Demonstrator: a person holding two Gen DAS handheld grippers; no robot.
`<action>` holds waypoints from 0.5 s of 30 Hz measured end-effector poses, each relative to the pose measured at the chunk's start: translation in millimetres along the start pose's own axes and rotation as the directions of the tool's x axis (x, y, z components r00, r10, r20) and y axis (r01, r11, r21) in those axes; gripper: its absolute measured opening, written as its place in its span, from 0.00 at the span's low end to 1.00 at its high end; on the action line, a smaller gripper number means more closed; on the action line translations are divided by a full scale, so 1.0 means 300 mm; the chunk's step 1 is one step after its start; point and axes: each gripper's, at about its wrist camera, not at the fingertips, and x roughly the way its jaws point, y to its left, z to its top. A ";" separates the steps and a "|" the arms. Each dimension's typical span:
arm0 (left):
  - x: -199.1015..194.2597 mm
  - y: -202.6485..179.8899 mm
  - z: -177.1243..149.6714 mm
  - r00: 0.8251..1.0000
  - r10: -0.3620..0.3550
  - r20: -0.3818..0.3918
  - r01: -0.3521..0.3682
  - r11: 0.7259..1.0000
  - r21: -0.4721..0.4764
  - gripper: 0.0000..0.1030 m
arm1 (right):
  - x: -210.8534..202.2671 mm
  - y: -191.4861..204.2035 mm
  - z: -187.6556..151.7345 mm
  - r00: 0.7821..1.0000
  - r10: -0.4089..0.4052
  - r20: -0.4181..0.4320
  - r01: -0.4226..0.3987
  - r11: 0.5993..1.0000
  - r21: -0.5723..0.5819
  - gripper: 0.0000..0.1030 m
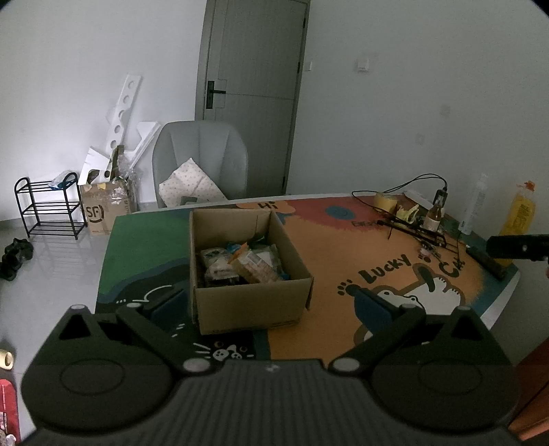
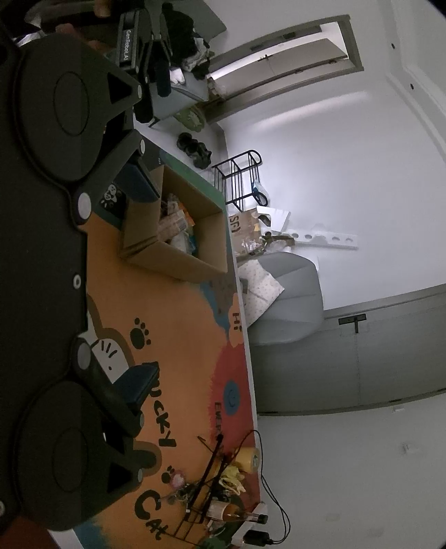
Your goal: Organize snacks
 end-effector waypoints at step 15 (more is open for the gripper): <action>0.000 -0.011 0.006 1.000 -0.015 0.017 0.014 1.000 0.008 1.00 | 0.016 0.003 -0.007 1.000 0.003 -0.016 -0.003 1.000 -0.002 1.00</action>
